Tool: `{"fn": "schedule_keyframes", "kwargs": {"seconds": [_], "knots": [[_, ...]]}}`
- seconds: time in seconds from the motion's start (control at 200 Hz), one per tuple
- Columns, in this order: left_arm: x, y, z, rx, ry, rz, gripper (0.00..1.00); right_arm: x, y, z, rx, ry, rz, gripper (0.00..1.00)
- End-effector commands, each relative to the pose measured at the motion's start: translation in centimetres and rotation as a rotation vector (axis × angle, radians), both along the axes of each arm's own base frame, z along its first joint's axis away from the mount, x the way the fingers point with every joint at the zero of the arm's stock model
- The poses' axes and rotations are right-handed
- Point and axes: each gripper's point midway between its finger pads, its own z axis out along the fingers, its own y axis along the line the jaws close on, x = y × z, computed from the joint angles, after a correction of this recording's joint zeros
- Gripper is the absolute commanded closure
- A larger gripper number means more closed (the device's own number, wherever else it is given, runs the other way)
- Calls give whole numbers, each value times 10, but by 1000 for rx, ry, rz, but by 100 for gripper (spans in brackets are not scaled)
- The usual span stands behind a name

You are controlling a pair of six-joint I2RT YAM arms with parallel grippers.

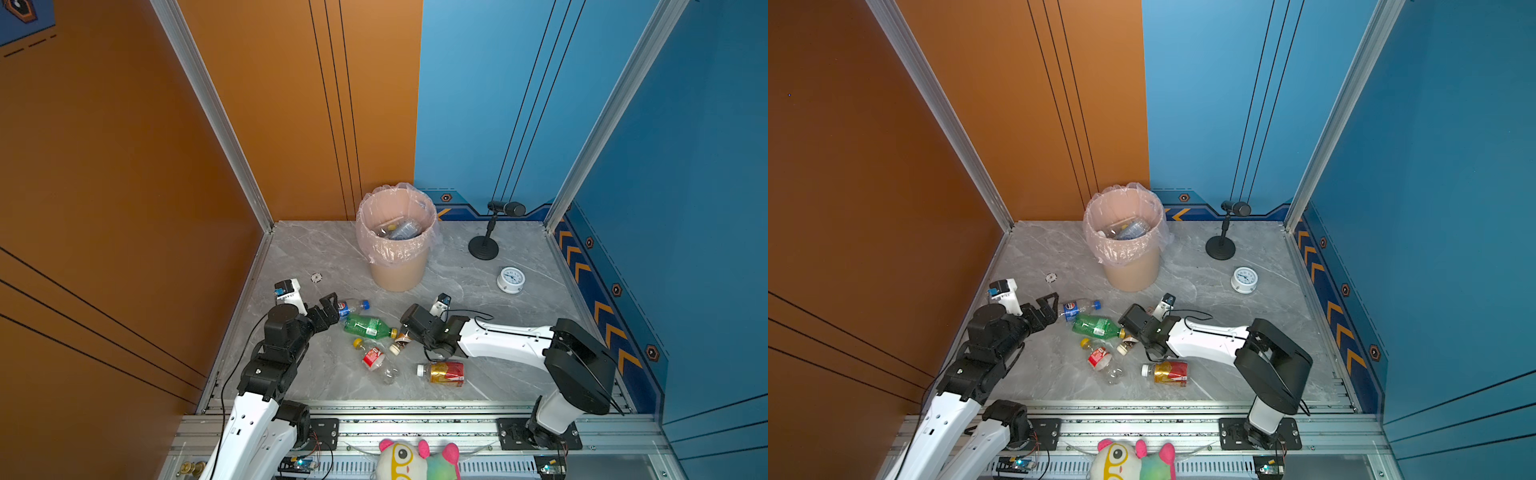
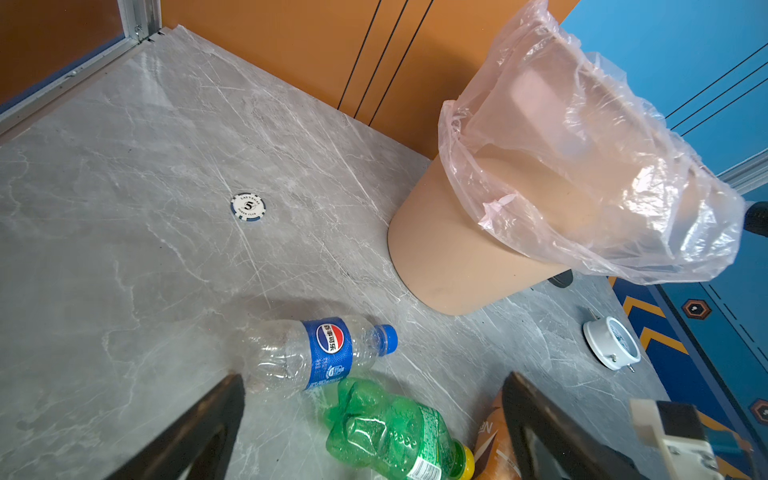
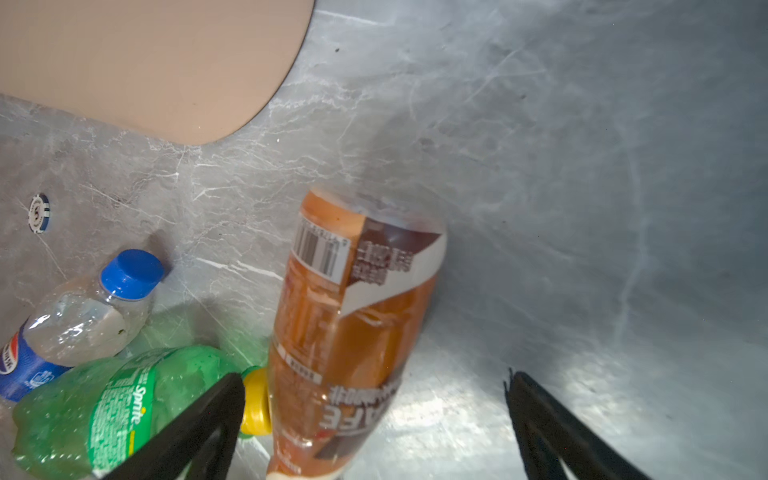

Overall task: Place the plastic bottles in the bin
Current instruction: 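Close the right gripper on the Nescafe bottle's end, then lift the Nescafe bottle and carry it over the bin with the right gripper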

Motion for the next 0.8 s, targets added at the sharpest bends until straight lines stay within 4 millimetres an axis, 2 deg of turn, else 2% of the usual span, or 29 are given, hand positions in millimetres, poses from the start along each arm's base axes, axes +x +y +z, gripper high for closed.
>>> {"fn": "schedule_keyframes", "kwargs": {"seconds": [0.0,0.215,0.325,0.436,0.536,0.651,0.796], "knots": [[-5,1,-7,-16,22,-2,2,11,13,-1,9,-10,23,5],[-7,3,-8,-26,32,7,2,27,13,-11,11,-8,7,27],[-7,3,-9,-32,35,9,2,32,15,-9,11,-17,17,38],[-6,4,-9,-36,35,14,2,36,14,1,8,-47,27,46],[-6,5,-10,-39,41,17,2,38,8,11,-6,-69,28,46],[-4,4,-13,-42,51,17,2,39,-8,24,-31,-105,22,50],[-2,4,-18,-48,66,19,2,43,-35,54,-51,-174,13,53]]}}
